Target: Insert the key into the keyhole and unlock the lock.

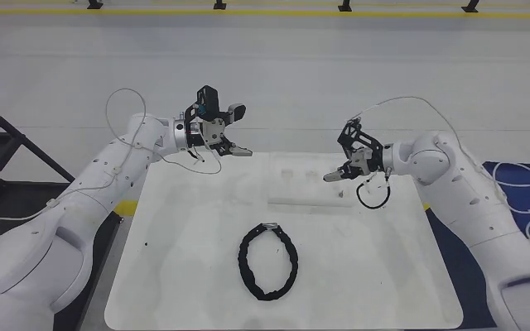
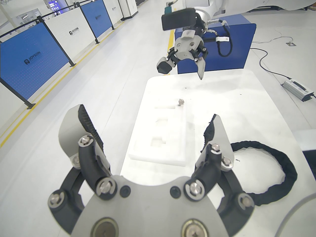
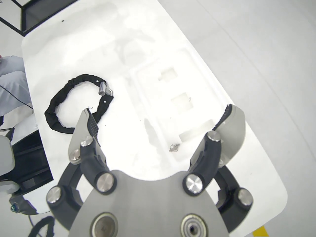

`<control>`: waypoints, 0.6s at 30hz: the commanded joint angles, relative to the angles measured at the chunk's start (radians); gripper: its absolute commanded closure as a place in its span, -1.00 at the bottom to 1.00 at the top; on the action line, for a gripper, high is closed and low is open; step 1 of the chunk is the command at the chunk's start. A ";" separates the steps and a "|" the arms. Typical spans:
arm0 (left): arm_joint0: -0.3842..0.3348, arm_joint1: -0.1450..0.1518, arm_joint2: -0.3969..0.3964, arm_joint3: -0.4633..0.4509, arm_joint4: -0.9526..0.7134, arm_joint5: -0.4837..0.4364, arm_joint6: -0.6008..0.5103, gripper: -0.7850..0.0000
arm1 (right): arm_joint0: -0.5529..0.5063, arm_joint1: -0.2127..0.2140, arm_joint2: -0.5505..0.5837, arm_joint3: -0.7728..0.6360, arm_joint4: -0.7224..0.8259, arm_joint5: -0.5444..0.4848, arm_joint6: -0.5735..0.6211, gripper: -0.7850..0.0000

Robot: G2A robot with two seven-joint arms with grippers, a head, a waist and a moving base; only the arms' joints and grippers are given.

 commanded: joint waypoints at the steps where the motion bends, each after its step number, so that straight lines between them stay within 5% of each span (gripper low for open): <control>1: 0.000 0.000 0.000 0.000 0.000 0.000 0.000 -1.00 | 0.009 -0.011 -0.019 0.035 0.026 0.059 0.038 -1.00; 8: 0.000 0.000 0.000 0.000 0.000 0.000 0.000 -1.00 | 0.030 -0.054 -0.064 0.162 0.178 0.247 0.179 -1.00; 18: 0.000 0.000 0.000 0.000 0.000 0.000 0.000 -1.00 | 0.035 -0.111 -0.114 0.254 0.265 0.369 0.239 -1.00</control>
